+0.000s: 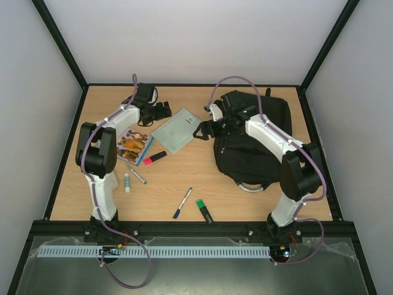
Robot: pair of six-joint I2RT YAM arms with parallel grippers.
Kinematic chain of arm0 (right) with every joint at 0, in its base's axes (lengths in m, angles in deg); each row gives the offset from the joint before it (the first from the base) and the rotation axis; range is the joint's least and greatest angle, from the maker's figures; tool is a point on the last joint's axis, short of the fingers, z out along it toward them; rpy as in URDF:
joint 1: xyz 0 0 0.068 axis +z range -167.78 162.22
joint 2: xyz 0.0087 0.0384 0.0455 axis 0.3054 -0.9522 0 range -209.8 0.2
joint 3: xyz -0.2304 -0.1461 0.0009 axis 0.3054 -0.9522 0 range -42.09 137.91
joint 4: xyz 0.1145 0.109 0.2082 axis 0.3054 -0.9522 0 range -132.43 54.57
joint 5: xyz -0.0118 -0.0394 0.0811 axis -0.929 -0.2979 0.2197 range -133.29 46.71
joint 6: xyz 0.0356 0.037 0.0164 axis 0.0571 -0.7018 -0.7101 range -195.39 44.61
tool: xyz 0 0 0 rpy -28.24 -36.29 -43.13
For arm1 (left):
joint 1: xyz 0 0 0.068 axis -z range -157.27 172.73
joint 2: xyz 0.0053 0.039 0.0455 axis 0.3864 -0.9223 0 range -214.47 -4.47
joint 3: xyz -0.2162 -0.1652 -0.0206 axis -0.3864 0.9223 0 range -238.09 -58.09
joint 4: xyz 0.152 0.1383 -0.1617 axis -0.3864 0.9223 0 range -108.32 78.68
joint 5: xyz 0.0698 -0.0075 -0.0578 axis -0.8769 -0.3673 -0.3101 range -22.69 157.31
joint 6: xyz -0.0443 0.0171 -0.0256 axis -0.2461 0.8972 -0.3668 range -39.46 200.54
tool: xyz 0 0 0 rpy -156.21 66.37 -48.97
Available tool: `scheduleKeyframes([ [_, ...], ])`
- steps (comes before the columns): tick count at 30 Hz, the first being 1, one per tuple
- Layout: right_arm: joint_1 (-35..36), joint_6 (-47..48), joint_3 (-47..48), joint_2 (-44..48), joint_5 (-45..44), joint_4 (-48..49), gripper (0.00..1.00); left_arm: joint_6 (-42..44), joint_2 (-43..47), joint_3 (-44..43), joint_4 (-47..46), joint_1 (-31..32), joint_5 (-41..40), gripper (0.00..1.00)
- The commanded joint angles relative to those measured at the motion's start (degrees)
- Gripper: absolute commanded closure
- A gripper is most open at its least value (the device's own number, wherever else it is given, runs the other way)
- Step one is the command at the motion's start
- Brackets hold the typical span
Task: Pack the student bag
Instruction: Pick up the book from the center of the board.
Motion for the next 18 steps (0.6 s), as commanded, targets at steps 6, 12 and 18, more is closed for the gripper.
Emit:
scheduleKeyframes([
  [6, 2.2, -7.2, 2.8, -8.4, -2.8, 5.9, 0.23, 2.8, -10.0, -8.9, 5.3, -0.6, 1.8, 0.04],
  [12, 2.3, -8.5, 5.0, -13.8, -2.8, 4.4, 0.29, 3.4, -13.3, -10.6, 7.7, -0.6, 2.8, 0.04],
  [18, 2.3, -8.0, 6.7, -16.2, -5.2, 2.8, 0.29, 3.8, -14.6, -9.8, 9.2, -0.6, 4.6, 0.05],
])
